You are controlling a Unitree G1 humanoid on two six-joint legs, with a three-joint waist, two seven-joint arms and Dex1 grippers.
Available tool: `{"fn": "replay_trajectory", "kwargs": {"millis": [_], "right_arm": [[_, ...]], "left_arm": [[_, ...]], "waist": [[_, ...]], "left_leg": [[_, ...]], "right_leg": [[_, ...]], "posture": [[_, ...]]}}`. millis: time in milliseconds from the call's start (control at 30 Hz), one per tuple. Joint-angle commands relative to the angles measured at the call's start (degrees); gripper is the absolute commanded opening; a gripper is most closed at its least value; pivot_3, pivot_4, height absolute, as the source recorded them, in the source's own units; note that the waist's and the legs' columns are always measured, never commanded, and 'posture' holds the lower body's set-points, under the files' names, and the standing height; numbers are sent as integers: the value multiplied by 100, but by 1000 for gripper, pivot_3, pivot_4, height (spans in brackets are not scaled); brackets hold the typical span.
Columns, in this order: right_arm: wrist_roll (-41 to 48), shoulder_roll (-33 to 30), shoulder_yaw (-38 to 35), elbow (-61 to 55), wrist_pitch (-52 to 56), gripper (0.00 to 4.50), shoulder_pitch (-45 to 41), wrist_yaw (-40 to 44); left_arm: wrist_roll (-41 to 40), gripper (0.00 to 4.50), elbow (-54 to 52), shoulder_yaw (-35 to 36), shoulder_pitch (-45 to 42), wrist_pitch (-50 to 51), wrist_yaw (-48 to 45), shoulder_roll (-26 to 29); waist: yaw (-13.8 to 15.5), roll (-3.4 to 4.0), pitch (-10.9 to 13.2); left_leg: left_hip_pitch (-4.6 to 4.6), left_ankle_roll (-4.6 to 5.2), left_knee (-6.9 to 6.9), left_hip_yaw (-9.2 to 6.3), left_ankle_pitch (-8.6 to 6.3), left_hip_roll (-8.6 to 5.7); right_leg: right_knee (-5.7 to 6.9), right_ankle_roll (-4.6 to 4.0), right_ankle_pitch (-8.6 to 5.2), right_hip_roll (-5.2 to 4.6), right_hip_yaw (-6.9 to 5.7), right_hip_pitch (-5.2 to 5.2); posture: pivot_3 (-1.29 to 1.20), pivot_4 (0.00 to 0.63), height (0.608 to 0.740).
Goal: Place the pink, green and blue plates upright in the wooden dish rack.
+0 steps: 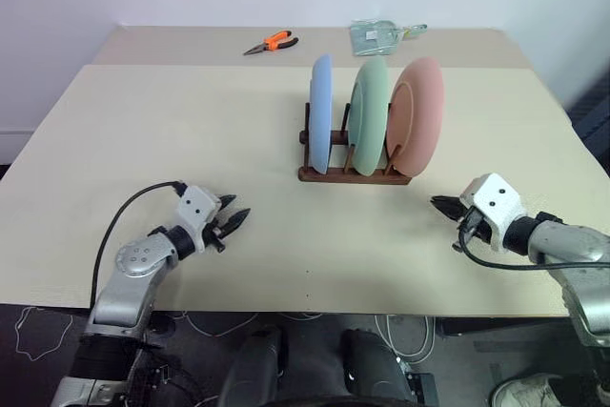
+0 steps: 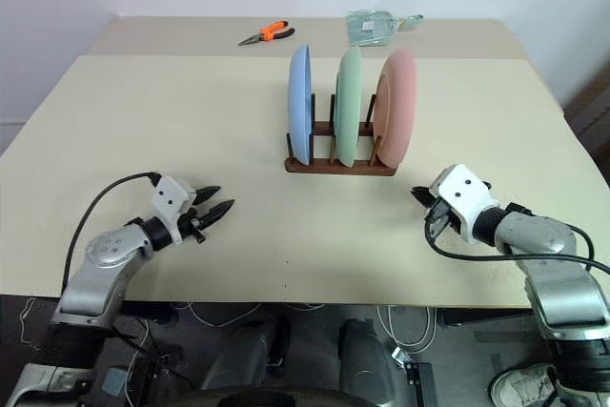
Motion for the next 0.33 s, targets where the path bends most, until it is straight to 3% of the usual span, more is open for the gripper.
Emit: {"fn": "replay_trajectory", "kwargs": {"millis": [33, 333], "right_arm": [[100, 233, -146, 514, -467, 38, -224, -42], [-129, 411, 170, 1452, -976, 38, -864, -36]], "left_arm": [[-47, 2095, -49, 346, 268, -98, -3, 175], [-111, 2095, -255, 357, 332, -25, 205, 9]], "waist": [[-1, 3, -1], [5, 6, -3]], "left_leg": [[2, 0, -1, 0, 0, 0], [2, -1, -1, 0, -1, 0]], "right_leg": [[1, 0, 0, 0, 0, 0], [3, -1, 1, -2, 1, -1]], "posture": [[0, 150, 738], [0, 150, 738]]}}
